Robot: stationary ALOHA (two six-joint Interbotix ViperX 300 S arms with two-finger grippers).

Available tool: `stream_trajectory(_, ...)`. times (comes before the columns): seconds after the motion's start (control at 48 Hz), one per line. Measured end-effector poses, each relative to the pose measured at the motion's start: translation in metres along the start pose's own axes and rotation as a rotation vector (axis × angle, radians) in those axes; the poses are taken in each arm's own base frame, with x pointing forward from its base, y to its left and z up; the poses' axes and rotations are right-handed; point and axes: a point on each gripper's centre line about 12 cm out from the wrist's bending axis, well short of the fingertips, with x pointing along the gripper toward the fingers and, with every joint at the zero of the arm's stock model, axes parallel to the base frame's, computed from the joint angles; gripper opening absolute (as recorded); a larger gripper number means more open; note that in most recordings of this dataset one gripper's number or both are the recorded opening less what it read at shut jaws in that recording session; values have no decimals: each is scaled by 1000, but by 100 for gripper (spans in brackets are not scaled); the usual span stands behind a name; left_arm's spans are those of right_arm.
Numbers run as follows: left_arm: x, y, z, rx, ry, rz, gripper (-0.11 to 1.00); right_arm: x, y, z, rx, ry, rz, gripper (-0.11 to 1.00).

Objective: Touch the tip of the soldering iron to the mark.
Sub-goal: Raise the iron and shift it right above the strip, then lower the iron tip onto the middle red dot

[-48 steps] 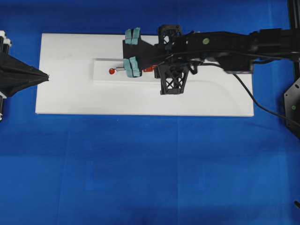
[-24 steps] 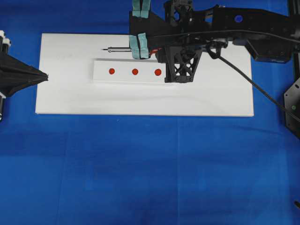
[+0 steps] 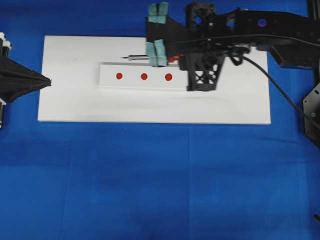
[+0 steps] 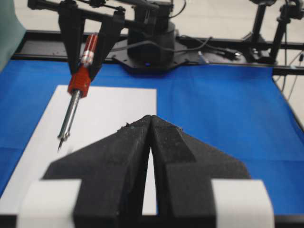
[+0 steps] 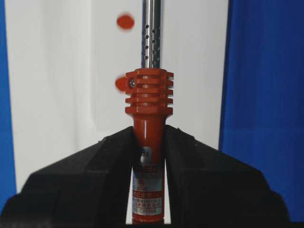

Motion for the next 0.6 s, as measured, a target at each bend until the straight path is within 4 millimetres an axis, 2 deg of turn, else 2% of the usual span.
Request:
stream_trajectory(0.333, 0, 0, 0, -1, 0, 0, 0, -10, 6, -41, -4, 37, 10, 6)
stream_trajectory(0.604, 0, 0, 0, -3, 0, 0, 0, -15, 6, -49, 16, 32, 10, 6)
